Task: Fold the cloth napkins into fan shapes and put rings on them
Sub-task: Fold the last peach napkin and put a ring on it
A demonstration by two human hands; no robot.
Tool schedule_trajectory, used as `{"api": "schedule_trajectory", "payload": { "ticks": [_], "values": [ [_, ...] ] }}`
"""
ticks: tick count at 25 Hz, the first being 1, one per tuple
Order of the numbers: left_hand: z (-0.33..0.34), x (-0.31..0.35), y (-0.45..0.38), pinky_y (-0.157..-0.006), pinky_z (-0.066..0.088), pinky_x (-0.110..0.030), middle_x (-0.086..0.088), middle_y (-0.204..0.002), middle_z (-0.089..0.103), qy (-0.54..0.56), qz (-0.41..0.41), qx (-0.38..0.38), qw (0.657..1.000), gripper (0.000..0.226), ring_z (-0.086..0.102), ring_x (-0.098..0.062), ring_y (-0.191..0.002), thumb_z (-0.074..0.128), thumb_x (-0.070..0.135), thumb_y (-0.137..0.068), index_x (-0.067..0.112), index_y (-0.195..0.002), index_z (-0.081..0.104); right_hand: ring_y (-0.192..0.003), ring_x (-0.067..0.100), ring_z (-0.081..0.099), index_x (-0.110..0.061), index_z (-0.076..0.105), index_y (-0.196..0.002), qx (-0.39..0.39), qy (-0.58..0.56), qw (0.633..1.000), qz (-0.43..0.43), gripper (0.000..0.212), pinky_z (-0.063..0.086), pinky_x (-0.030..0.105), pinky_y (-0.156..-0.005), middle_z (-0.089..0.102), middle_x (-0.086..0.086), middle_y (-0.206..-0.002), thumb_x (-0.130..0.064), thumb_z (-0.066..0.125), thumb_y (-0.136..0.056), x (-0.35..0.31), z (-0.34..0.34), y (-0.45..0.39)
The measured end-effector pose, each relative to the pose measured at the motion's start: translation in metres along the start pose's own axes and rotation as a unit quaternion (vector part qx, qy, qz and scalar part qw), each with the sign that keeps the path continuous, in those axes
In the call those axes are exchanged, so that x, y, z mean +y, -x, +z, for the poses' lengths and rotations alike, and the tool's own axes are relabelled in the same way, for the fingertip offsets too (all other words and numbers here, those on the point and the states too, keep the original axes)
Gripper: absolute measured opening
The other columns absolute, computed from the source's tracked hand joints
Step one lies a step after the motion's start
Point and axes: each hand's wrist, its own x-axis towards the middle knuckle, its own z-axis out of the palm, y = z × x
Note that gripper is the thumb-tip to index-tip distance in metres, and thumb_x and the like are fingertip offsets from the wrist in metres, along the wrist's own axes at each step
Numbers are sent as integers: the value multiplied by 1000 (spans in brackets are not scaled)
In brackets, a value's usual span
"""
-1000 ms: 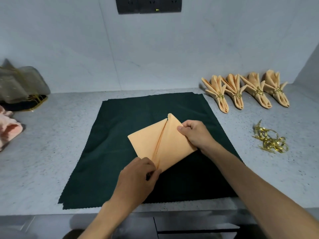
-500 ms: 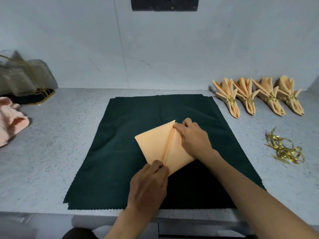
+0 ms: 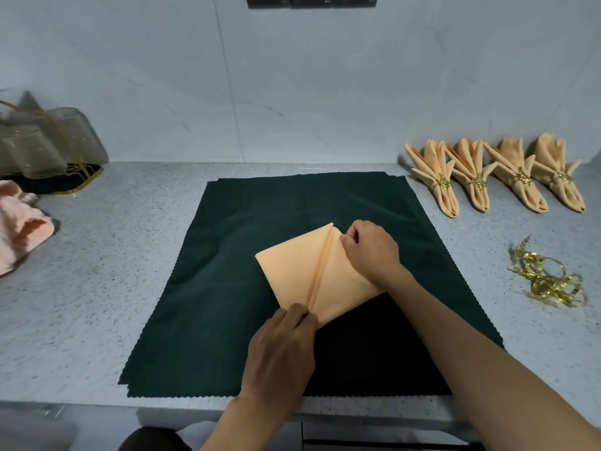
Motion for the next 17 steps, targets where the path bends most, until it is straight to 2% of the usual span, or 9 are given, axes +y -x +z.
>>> {"api": "schedule_trajectory", "payload": {
  "ticks": [6,8,10,12,13,15,17],
  "values": [
    [-2,0,0,-51,45,-21,4,-78,62,22,-12,-53,998,24,53,-13,-62,83,-3,-66,15,-69,67,-80,19,57,-17,53,-92,21,66,998,-8,19,41,34,-67,59,-3,-89,-33,47,-100,-5,9,1],
    [-14,2,-6,-52,48,-23,9,-78,61,53,-30,-70,996,17,53,-9,-64,78,8,-77,18,-71,66,-84,18,58,-19,52,-92,7,23,1000,1,17,43,34,-69,58,-5,-92,-35,49,-98,-6,4,1],
    [-25,-5,-26,-62,50,-28,12,-80,62,110,-78,-50,990,14,55,-8,-69,65,18,-90,20,-77,66,-90,17,54,-22,53,-94,22,-42,999,11,14,46,37,-75,57,-6,-99,-36,51,-96,-8,-10,6],
    [-27,-29,-55,-80,48,-33,9,-97,66,144,-144,-12,979,12,57,-14,-88,57,20,-95,19,-93,69,-89,17,52,-21,55,-92,88,-36,995,-11,9,47,39,-77,56,-5,-97,-29,51,-95,-9,-27,25],
    [-24,-44,-70,-89,45,-36,6,-112,64,126,-171,-25,977,18,55,-18,-101,53,20,-96,19,-107,67,-84,17,52,-21,55,-89,113,-27,993,-30,8,48,39,-75,57,-5,-92,-25,52,-94,-8,-34,40],
    [-16,-70,-91,-101,37,-41,0,-136,53,56,-208,-130,968,35,45,-27,-123,47,25,-98,20,-132,56,-73,13,53,-22,54,-82,109,-26,993,-45,9,48,37,-70,56,-9,-82,-21,53,-92,-6,-43,77],
    [-10,-83,-97,-101,36,-44,-3,-136,52,6,-223,-191,956,41,44,-29,-124,45,29,-98,21,-138,51,-71,8,53,-27,52,-81,64,-29,997,-19,11,49,35,-69,54,-12,-81,-25,54,-91,1,-47,105]
  ]
}}
